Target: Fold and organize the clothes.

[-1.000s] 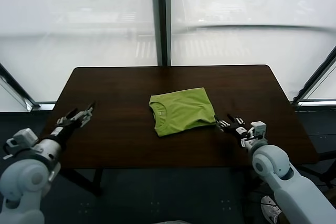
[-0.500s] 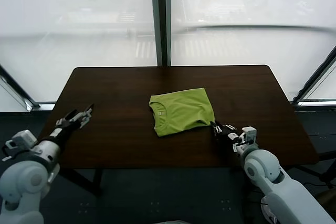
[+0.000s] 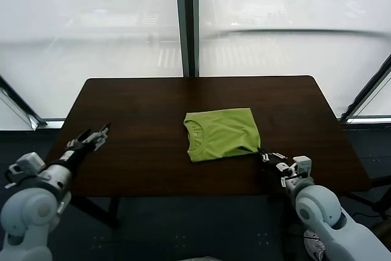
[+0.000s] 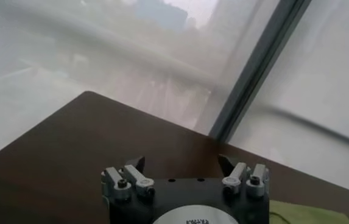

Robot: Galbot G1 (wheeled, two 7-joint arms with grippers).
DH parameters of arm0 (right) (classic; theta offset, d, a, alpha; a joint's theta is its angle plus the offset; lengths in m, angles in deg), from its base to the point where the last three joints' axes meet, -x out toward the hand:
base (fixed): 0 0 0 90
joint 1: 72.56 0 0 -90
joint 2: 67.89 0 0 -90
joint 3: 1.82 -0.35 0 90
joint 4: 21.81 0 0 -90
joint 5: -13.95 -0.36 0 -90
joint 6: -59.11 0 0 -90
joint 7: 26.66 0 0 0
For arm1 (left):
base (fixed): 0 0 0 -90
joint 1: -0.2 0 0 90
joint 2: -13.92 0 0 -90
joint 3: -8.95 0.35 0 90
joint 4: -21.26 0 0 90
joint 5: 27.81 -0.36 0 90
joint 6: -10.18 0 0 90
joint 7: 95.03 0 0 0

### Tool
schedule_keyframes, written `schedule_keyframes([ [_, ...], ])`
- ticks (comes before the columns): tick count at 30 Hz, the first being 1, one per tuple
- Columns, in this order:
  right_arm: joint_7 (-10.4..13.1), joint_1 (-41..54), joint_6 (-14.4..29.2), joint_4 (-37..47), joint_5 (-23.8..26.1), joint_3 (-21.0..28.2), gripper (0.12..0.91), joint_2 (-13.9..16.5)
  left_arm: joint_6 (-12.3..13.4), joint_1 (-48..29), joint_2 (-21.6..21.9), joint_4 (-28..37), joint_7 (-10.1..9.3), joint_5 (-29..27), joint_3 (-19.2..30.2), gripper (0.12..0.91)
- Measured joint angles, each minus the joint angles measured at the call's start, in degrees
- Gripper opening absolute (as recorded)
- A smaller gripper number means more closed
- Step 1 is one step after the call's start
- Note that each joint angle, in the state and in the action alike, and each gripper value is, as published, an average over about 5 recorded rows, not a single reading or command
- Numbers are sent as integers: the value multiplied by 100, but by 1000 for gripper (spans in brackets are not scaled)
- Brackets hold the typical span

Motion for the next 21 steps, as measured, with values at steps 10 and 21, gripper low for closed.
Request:
schedule_keyframes([
  [10,-295,-1187,374,-519,386,-859,303,-56,84,77,14,-33,53,-114,100,907],
  [21,-723,-2242,3202,-504,2140,-1774,887,-494,1392,584,276,-322,565,-1745,562,907],
])
